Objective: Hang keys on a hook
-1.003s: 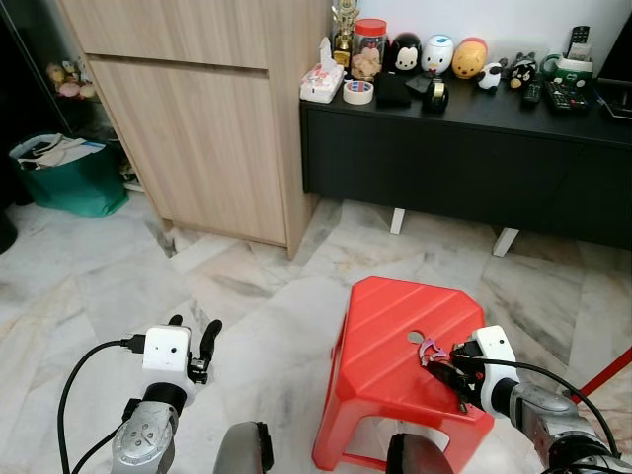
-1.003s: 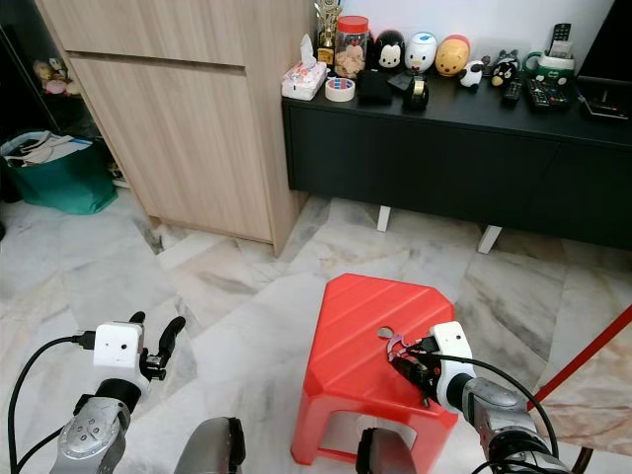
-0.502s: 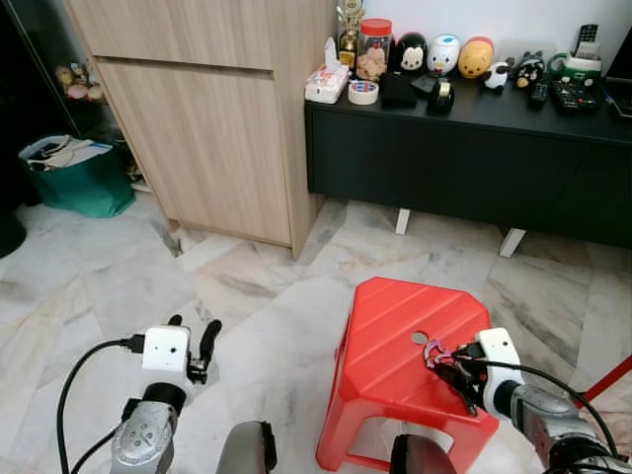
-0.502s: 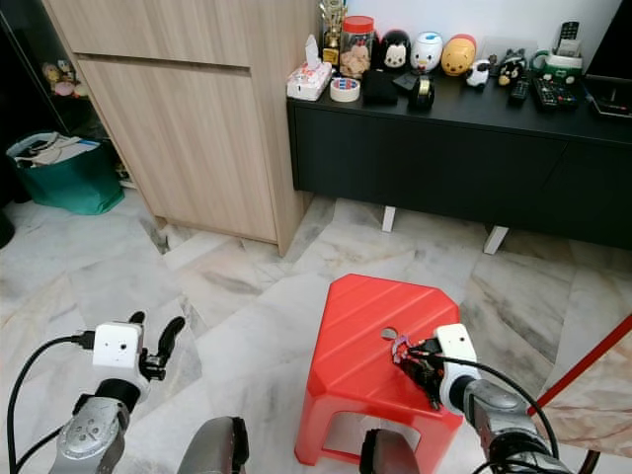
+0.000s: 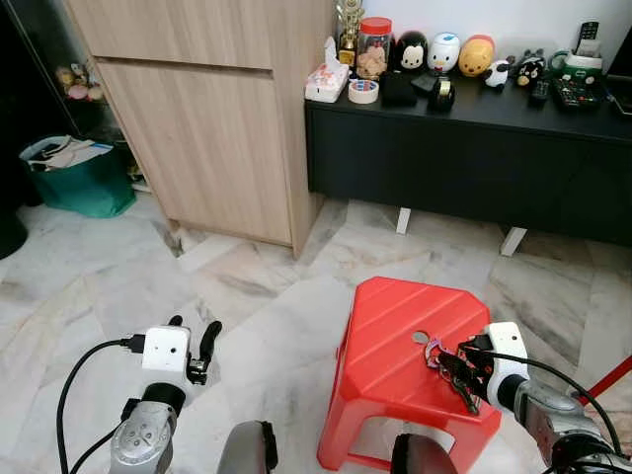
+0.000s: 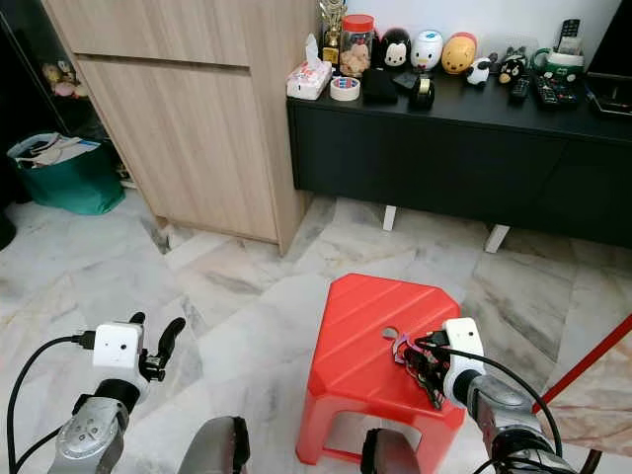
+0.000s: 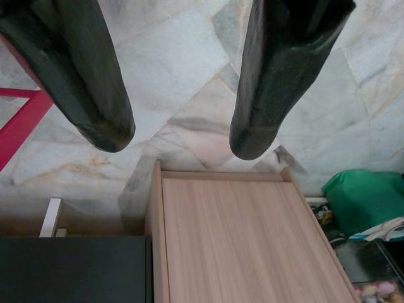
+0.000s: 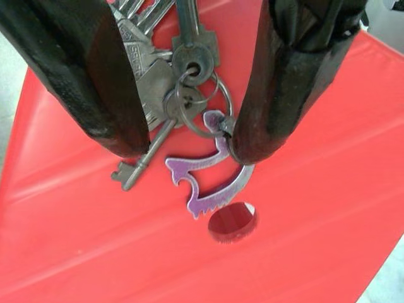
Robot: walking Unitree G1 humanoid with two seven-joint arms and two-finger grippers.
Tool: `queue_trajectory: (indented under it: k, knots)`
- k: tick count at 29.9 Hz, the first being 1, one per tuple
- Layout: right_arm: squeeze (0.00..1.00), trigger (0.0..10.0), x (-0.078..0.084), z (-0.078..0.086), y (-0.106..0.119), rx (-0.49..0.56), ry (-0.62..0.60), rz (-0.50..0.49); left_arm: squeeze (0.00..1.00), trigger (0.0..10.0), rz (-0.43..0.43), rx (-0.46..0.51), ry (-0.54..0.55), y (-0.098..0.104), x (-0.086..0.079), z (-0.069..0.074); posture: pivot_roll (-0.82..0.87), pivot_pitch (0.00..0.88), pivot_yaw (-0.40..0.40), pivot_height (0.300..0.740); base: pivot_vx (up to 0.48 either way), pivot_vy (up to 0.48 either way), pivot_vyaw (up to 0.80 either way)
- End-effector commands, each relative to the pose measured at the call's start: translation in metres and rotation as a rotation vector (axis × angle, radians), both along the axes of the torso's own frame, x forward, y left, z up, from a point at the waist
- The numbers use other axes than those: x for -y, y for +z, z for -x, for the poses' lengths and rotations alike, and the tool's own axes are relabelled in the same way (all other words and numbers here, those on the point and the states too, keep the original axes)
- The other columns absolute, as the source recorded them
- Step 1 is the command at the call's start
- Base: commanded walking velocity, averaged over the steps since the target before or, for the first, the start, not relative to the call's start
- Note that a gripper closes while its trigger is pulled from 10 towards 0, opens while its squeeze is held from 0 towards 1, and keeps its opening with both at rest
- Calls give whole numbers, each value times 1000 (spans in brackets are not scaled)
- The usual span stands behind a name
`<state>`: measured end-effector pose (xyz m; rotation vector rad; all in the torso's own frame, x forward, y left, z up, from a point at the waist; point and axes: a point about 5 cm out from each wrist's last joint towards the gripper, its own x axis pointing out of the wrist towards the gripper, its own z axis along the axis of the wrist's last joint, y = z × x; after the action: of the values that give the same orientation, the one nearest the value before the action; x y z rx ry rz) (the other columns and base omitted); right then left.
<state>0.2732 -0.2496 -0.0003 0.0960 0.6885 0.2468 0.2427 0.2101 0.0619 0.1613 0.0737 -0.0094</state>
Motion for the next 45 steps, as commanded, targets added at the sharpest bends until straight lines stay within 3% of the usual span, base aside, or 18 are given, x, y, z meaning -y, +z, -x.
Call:
queue_trajectory:
  k: [1, 29, 30, 31, 32, 35, 36, 45]
  knots:
    - [0, 10000, -1, 5, -5, -33, 6, -4, 0, 10000, -17, -5, -9, 1, 0, 0, 104, 43, 20, 595, 0, 0, 0]
    - [0, 10000, -2, 11, -10, -80, 34, -21, 0, 10000, -18, -11, -6, 0, -1, 0, 101, 45, 20, 595, 0, 0, 0]
    - [0, 5294, -3, 12, -11, -82, 34, -23, 0, 10000, -19, -12, -5, -1, -1, 0, 102, 45, 20, 595, 0, 0, 0]
    - [0, 5294, -3, 12, -11, -82, 34, -23, 0, 10000, -19, -12, -5, -1, -1, 0, 102, 45, 19, 595, 0, 0, 0]
    - [0, 1451, -3, 12, -11, -83, 35, -23, 0, 10000, -18, -13, -4, -1, -1, 1, 102, 45, 19, 595, 0, 0, 0]
    - [0, 1137, -4, 12, -11, -84, 36, -24, 0, 10000, -18, -15, -3, -2, -1, 1, 103, 44, 19, 595, 0, 0, 0]
    - [0, 39, -5, 12, -12, -86, 38, -26, 0, 10000, -18, -16, -3, -2, -1, 1, 103, 43, 19, 595, 0, 0, 0]
    - [0, 0, -6, 13, -13, -92, 45, -23, 0, 10000, -18, -18, -3, -3, -1, 1, 105, 38, 18, 595, 0, 0, 0]
